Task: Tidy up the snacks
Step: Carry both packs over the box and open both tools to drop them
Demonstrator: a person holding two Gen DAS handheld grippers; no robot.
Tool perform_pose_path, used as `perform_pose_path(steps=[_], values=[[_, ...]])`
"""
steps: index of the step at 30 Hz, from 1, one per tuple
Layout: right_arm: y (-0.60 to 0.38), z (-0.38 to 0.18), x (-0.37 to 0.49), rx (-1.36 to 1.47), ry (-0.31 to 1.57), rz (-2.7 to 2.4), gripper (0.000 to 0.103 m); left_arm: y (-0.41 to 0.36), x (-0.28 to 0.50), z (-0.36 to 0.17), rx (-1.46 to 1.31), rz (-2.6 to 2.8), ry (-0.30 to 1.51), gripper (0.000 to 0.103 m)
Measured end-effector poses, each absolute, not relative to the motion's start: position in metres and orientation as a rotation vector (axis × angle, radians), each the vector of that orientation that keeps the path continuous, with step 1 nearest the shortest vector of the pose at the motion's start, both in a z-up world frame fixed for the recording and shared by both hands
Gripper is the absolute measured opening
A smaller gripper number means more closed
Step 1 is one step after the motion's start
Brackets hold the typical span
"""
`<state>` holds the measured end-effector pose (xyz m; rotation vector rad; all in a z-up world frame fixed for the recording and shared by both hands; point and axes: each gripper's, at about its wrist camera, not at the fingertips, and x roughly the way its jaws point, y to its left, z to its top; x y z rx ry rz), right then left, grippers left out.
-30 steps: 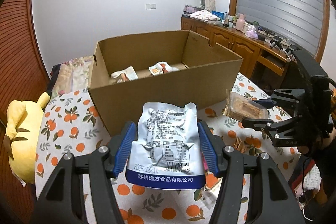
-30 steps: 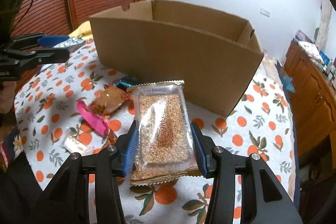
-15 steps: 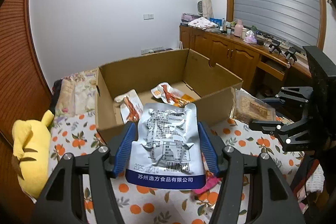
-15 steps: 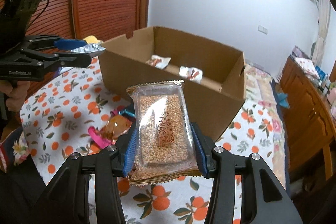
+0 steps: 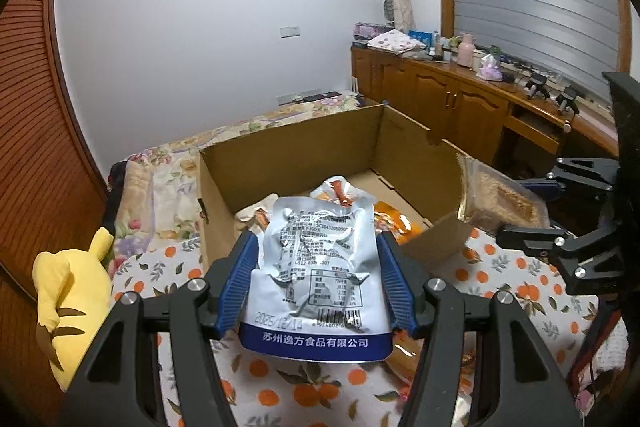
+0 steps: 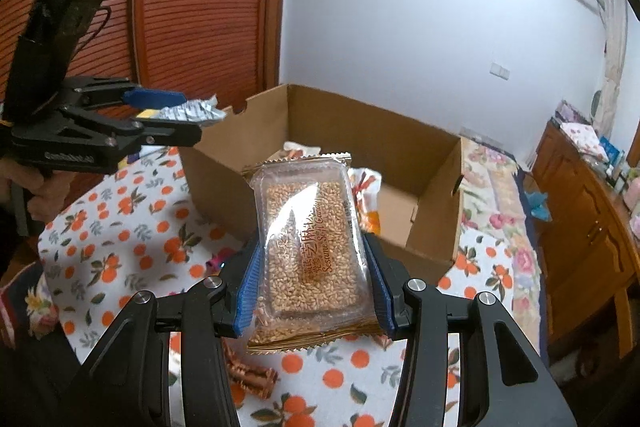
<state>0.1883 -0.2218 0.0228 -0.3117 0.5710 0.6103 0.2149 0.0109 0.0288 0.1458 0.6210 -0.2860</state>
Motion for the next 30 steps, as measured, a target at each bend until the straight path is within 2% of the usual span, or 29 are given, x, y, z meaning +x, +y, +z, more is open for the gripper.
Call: perform_pose_path(steps=[14,30], values=[[-0.202,0.028,0.232,-0.276,0.588,0.588,0.048,0.019,0.257,0.007,0.121,-0.228,0.679,0.061],[-0.196,0.003,0.297,-0.195,0.681,0.513,0.048,0.030,0.273,0.002,0.093,-0.194,0.671,0.062]])
